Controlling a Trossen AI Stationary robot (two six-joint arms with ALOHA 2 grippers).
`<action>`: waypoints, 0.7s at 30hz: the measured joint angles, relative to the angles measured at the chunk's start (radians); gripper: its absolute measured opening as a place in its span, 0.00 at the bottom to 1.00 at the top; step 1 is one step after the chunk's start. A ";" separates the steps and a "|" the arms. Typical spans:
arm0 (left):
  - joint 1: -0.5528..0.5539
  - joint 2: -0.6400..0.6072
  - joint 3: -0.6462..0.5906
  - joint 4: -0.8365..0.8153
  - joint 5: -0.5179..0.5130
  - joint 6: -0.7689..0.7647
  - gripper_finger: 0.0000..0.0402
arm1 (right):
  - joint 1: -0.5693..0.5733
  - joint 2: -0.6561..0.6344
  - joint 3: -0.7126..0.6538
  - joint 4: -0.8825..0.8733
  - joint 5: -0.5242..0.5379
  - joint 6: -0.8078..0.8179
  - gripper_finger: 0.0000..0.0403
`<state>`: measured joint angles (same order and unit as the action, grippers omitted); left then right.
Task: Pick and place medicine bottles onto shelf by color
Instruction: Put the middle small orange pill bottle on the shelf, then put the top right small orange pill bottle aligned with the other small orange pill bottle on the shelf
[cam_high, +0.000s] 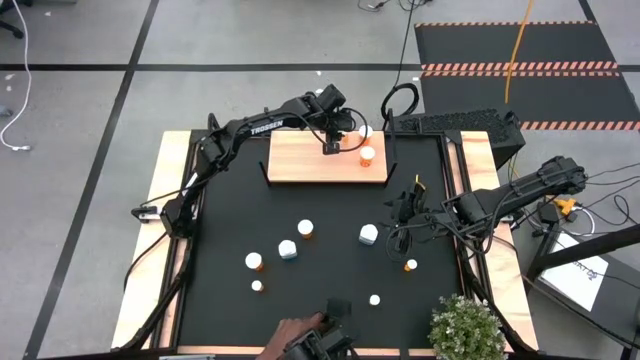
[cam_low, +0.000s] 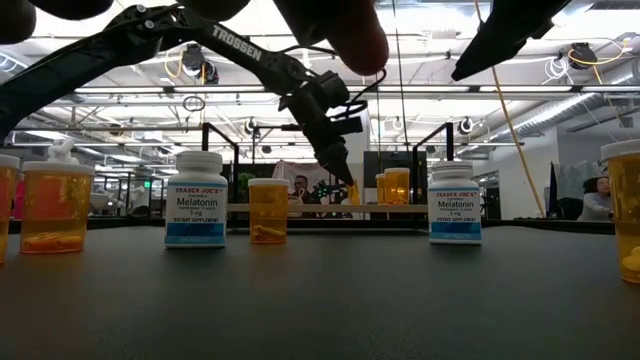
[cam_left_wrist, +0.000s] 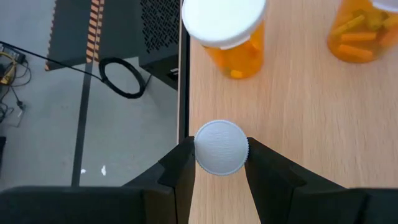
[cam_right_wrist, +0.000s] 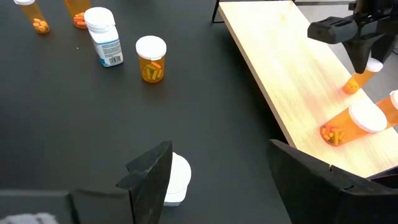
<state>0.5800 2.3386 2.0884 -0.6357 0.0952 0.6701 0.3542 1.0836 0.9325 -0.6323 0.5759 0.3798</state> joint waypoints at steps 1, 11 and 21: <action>0.000 0.000 0.000 0.000 0.000 0.000 0.33 | 0.000 0.000 0.000 0.000 0.000 0.000 0.63; -0.006 0.003 0.000 -0.005 0.000 -0.003 0.48 | 0.000 0.000 0.000 0.000 0.000 0.000 0.63; -0.006 0.003 0.000 -0.006 0.000 -0.006 0.47 | 0.000 0.000 0.000 0.000 0.000 0.000 0.63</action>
<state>0.5739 2.3413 2.0884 -0.6421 0.0952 0.6640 0.3542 1.0836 0.9325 -0.6322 0.5758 0.3798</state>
